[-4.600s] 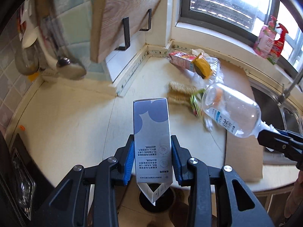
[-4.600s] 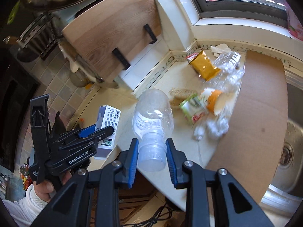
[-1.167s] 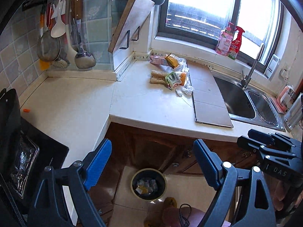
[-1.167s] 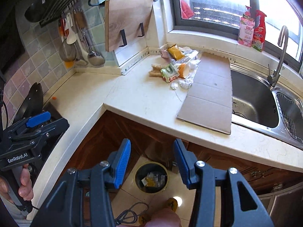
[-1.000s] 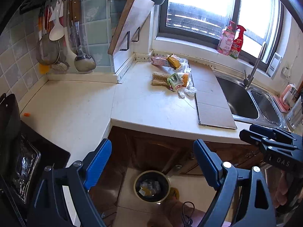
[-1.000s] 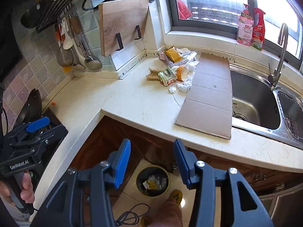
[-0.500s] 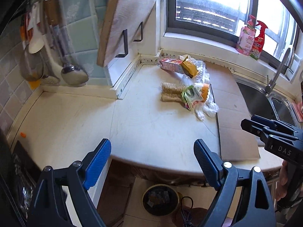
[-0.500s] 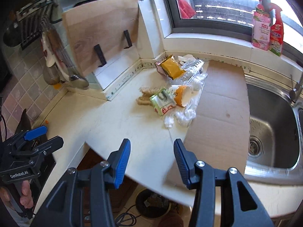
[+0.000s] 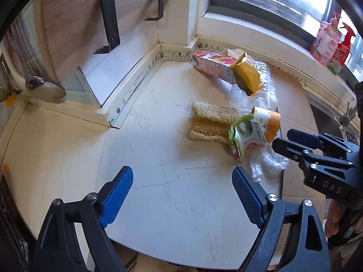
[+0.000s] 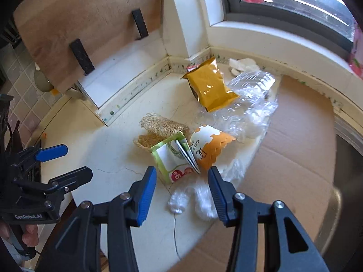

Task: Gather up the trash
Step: 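Grasp the green snack packet with the right tool while the left tool grasps the loofah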

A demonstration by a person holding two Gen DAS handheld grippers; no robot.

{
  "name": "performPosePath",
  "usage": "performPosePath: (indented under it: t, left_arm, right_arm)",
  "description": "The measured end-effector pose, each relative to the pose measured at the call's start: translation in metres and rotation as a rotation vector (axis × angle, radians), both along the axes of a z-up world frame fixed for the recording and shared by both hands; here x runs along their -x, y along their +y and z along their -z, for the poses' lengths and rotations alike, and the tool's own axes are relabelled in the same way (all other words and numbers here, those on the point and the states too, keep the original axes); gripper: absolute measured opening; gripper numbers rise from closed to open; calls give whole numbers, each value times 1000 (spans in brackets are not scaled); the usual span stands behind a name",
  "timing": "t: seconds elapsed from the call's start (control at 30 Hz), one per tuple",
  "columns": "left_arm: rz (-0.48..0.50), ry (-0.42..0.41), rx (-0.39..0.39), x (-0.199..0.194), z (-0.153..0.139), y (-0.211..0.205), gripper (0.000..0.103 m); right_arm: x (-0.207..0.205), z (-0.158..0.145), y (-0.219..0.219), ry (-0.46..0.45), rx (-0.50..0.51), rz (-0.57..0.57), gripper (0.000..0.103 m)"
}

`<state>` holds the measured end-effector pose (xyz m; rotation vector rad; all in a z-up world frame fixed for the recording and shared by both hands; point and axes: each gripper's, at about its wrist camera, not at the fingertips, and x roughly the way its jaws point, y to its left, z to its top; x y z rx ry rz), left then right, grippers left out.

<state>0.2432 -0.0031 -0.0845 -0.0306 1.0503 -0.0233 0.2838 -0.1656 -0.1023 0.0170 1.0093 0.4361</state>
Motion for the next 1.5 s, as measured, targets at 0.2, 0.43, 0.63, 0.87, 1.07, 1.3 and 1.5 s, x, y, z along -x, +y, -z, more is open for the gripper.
performPosePath:
  t: [0.2,0.43,0.63,0.87,1.07,1.3,1.5]
  left_arm:
    - [-34,22,14,-22,11,4,88]
    - [-68,36,66,-43,18,12,88]
    - [-86,58,135,-62,23,10,88]
    - [-133,114,209,-99,40,0,88]
    - [-223,178,302,-137,65,2,88]
    - [-253,215,354,-153,81,-9,83]
    - [-254,206,363,-149,82,-15,41]
  right_arm:
    - [-26,27,17,44,17,-66,26]
    - [-35,48,25,104,-4,-113,5]
    - [-10,18,15,37,-28,-141,4]
    - [1,-23,-28,-43,-61,-44,4]
    - [-4,-31,-68,-57,-67,86,4]
    - [-2,-19,-91,-20,-63,174,4]
    - [-2,-11,-97,12,-88,210,4]
